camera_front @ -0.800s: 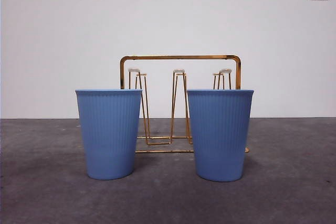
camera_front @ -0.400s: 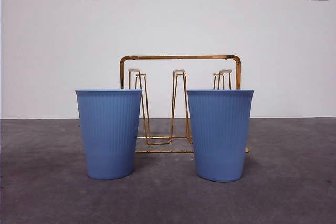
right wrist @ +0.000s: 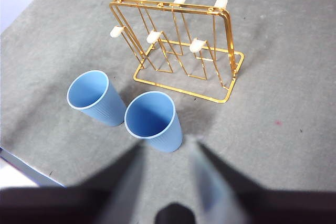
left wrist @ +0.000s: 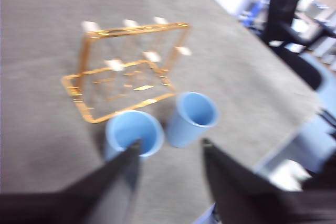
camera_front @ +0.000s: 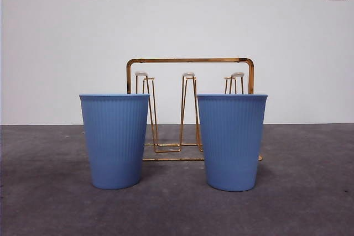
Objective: Pick up cup 1,put cup 1 in the cup rack,pick up cup 2,put cup 2 in the cup rack
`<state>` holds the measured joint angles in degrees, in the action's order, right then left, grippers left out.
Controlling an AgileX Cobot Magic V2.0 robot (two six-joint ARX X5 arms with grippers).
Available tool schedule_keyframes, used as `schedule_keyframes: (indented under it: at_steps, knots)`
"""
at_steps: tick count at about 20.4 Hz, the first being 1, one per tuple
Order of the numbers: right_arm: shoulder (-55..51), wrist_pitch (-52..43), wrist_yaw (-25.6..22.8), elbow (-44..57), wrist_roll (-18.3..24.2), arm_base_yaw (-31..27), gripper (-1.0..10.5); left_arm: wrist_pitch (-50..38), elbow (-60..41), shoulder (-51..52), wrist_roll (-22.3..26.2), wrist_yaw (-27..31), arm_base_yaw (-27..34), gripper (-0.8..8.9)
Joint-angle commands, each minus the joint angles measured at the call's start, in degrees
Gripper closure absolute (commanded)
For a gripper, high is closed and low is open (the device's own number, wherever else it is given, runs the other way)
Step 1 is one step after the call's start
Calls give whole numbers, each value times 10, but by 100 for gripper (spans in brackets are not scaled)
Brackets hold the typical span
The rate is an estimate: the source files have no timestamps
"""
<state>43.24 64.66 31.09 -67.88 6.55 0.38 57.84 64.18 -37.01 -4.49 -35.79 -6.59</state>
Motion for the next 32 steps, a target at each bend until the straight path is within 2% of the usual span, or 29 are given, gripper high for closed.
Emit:
schedule_keyframes:
  at_steps: [1,8,12,14,17,19,23,29,31,32]
  knots:
    - [13,-4,0,-2,-17,1,333,-5,1,-8,4,-32,-2,209]
    - [86,-4,1,-7,-33,32,335,-12,1,-46,-3,-94,-15,211]
    - [157,-4,-4,-27,-34,74,344,-13,1,-89,-9,-96,-66,212]
    - [202,-4,-37,-47,-35,102,344,-18,1,-116,-9,-97,-103,212]
    - [275,-6,-120,-74,-50,151,348,-44,1,-148,-11,-99,-131,212]
    - [327,-14,-154,-84,-51,178,348,-66,1,-162,-21,-128,-138,212]
    - [415,-54,-184,-85,-79,221,349,-107,1,-165,-45,-142,-138,212]
    - [505,-83,-222,-85,-96,259,359,-123,1,-166,-45,-140,-138,222]
    - [527,-87,-230,-85,-96,267,486,-139,1,-166,-45,-139,-138,222]
    - [537,-89,-230,-85,-96,271,510,-142,1,-166,-46,-139,-138,222]
